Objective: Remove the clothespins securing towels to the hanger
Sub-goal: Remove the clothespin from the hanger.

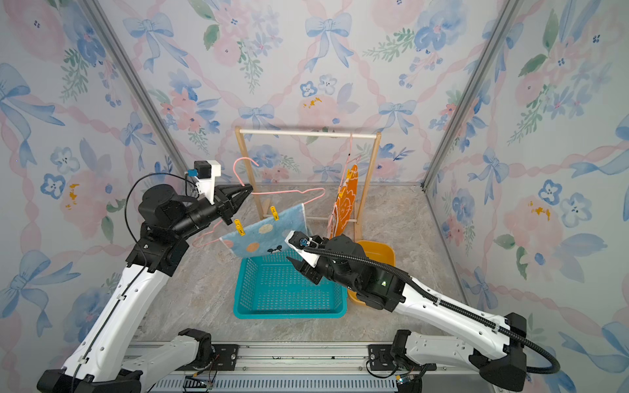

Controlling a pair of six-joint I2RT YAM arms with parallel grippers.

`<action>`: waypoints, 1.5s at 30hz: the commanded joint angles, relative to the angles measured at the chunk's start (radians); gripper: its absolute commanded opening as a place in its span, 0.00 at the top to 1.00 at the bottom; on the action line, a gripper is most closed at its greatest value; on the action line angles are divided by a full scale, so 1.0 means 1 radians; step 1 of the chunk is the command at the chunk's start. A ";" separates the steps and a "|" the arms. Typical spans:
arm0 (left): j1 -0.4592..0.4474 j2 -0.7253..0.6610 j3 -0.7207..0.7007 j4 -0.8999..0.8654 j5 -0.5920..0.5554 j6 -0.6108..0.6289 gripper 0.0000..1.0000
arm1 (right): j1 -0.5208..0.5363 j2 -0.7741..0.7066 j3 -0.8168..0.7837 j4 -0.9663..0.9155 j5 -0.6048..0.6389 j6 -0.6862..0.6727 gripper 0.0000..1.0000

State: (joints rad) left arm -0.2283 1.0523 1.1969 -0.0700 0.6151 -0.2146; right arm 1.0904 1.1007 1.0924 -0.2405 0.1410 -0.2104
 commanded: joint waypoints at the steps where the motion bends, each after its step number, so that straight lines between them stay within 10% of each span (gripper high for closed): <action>1: 0.007 0.004 -0.029 0.004 0.044 -0.001 1.00 | 0.014 0.023 0.014 0.083 -0.065 0.003 0.44; 25: -0.024 0.031 -0.119 0.004 0.089 0.041 1.00 | 0.007 0.398 0.193 0.245 -0.243 0.024 0.44; 45: 0.004 0.041 -0.112 0.006 0.162 0.026 1.00 | -0.080 0.329 0.143 0.262 -0.261 0.032 0.45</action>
State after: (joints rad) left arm -0.2386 1.0843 1.0805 -0.0772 0.7498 -0.1875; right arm 1.0393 1.5150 1.2625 0.0288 -0.1272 -0.1799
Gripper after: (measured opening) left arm 0.080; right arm 0.554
